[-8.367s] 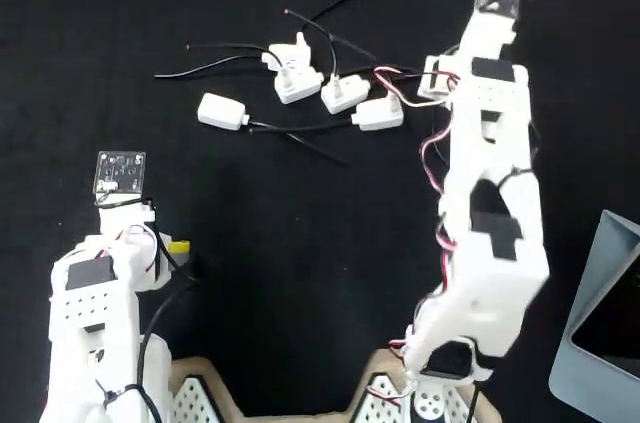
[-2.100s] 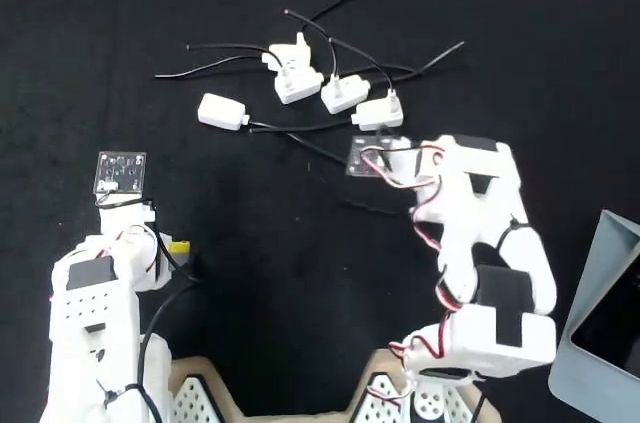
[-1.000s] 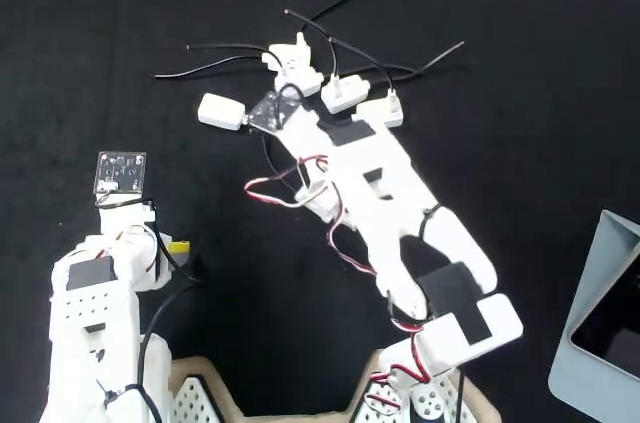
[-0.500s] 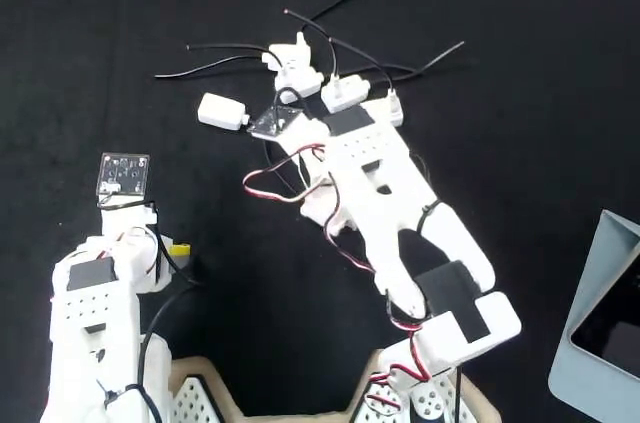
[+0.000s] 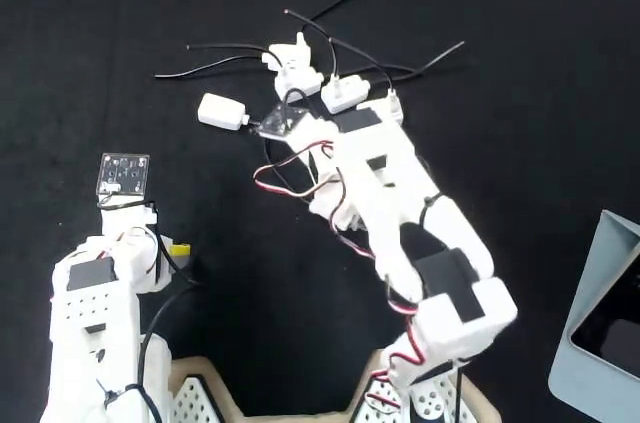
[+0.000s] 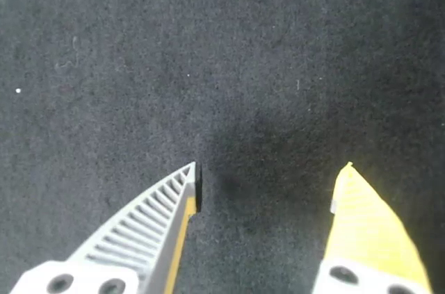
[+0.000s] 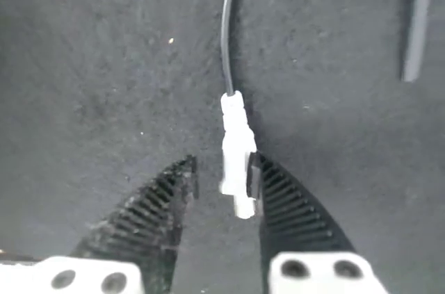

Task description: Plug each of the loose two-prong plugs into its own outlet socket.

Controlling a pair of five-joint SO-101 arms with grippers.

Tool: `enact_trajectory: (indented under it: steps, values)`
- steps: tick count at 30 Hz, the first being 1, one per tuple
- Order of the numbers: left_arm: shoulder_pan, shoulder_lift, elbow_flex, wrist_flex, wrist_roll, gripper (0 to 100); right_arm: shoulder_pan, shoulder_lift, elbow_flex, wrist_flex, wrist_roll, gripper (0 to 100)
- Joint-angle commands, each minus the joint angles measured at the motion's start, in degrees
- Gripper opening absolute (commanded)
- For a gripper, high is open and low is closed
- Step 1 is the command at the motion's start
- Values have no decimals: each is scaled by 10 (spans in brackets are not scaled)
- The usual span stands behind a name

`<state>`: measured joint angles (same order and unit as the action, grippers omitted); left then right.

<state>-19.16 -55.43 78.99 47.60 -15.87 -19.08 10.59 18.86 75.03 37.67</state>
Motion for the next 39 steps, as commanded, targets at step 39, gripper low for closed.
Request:
enact_trajectory:
  steps: [39]
  values:
    - [-6, -11, -4, -9, -4, 309, -48, -239, -15, 42, -113, 11]
